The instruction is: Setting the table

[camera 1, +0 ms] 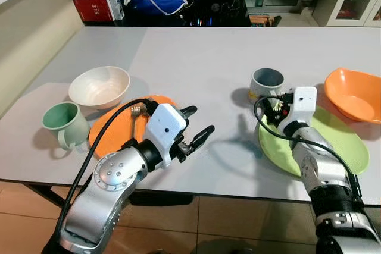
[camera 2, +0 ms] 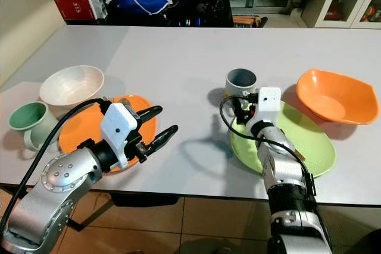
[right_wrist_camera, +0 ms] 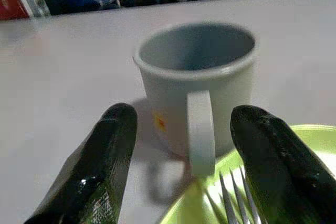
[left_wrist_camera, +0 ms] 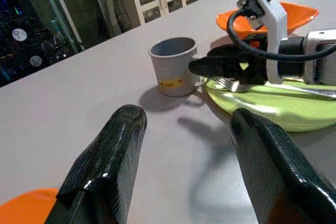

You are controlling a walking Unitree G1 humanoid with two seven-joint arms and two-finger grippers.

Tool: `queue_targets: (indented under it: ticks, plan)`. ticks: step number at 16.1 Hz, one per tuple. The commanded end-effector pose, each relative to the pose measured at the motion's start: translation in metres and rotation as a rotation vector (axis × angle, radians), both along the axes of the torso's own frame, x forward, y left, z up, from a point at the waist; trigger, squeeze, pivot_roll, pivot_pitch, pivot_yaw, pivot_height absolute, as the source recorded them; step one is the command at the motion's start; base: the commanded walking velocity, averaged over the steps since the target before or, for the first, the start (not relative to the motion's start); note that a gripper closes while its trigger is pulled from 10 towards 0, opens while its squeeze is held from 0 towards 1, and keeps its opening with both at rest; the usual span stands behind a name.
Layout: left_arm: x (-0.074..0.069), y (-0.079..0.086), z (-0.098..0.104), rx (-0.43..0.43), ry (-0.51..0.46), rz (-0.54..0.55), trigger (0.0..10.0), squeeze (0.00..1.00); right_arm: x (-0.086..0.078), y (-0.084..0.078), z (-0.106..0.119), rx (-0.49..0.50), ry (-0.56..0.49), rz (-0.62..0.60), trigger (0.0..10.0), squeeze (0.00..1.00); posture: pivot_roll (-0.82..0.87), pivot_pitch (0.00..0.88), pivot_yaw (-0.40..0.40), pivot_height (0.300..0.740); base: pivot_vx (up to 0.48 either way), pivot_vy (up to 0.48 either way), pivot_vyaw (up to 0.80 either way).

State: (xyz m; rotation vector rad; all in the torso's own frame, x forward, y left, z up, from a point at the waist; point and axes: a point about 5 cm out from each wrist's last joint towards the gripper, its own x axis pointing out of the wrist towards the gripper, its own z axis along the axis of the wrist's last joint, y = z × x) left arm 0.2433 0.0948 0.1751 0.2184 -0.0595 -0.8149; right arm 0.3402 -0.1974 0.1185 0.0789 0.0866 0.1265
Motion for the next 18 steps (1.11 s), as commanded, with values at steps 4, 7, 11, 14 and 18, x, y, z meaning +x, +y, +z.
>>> queue_targets:
  ticks: [4,7,11,14,18]
  plan:
    - [0.005,0.001,0.006,-0.031,-0.029,0.019,10.0,0.00,-0.011,-0.008,0.023,0.035,-0.112,-0.051,10.0,0.00,-0.01,0.012,0.051,0.740,0.000,0.000,0.00]
    - [0.009,0.001,0.013,-0.083,-0.049,0.039,10.0,0.00,-0.034,-0.012,0.046,0.022,-0.197,-0.049,10.0,0.00,-0.03,0.000,0.043,0.740,0.000,0.000,0.00]
    - [0.037,0.024,0.014,-0.108,-0.084,0.407,10.0,0.00,-0.064,-0.006,0.106,0.124,-0.390,-0.111,10.0,0.00,-0.10,0.000,0.035,0.740,0.000,0.000,0.00]
    - [0.043,0.028,0.016,-0.093,-0.131,0.448,10.0,0.00,-0.069,0.003,0.104,0.097,-0.388,-0.111,10.0,0.00,-0.11,0.000,0.055,0.740,0.000,0.000,0.00]
    - [0.054,0.029,0.020,-0.099,-0.158,0.513,10.0,0.00,-0.072,0.020,0.086,0.054,-0.309,-0.081,10.0,0.00,-0.08,0.000,0.059,0.740,0.000,-0.169,0.00]
